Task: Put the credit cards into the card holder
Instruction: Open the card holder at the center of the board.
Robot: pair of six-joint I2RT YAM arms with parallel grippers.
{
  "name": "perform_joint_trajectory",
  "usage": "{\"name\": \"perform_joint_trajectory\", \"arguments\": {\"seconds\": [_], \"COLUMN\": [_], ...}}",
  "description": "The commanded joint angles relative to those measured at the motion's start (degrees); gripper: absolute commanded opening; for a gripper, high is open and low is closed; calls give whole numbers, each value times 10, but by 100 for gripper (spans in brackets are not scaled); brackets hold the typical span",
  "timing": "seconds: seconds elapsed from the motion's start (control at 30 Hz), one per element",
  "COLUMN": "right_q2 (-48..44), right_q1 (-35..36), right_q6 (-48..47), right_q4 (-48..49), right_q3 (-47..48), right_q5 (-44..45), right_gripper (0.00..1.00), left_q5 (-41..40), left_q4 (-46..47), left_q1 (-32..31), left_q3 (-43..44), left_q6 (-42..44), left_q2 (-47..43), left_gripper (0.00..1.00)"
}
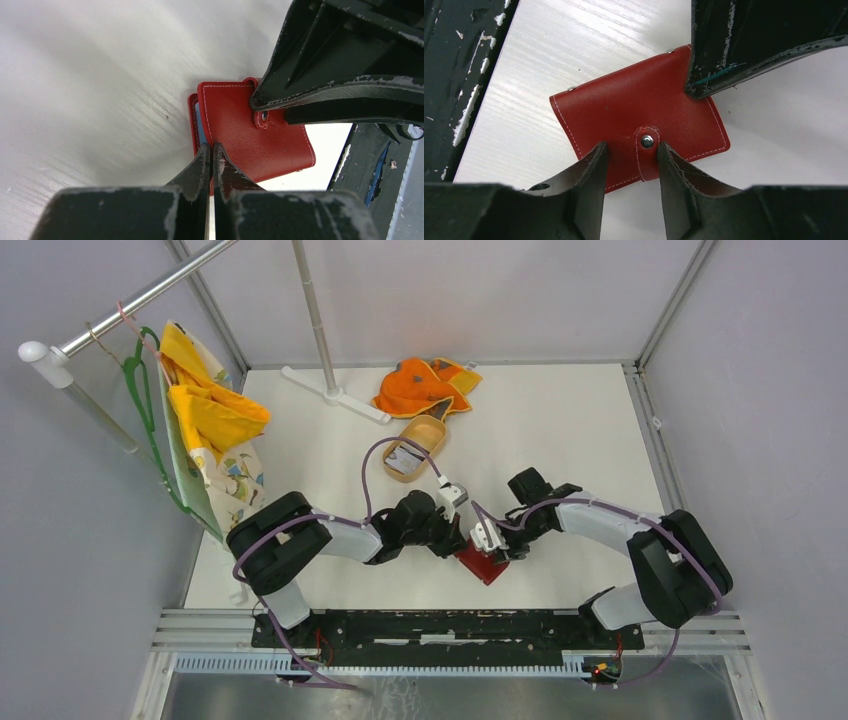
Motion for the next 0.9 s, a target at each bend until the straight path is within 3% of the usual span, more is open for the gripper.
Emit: {"name": "perform_joint_trajectory", "arguments": {"seconds": [0.0,0.27,0.47,0.73,0.8,0.87], "right_q2": [32,28,-9,-43,-44,-49], "right_q1": [12,14,-32,-78,-82,-90], "right_q6": [27,31,55,90,110,132], "right_q4": [14,13,11,40,51,62], "right_q3": [-1,7,23,12,13,13], "right_q5": [66,86,2,-38,-43,-56], "right_gripper": [38,0,0,0,0,0], "left_q5": [7,-7,-31,-68,-81,-92], "left_q4": [-13,-24,-41,-76,-78,-75], "left_q1": [-3,-2,-1,1,2,3], "left_q3": [14,14,14,50,61,68], "left_q6": [15,18,24,33,22,3], "left_q2": [9,9,-5,-7,-9,-17], "left_gripper": [2,2,2,4,12,27]}}
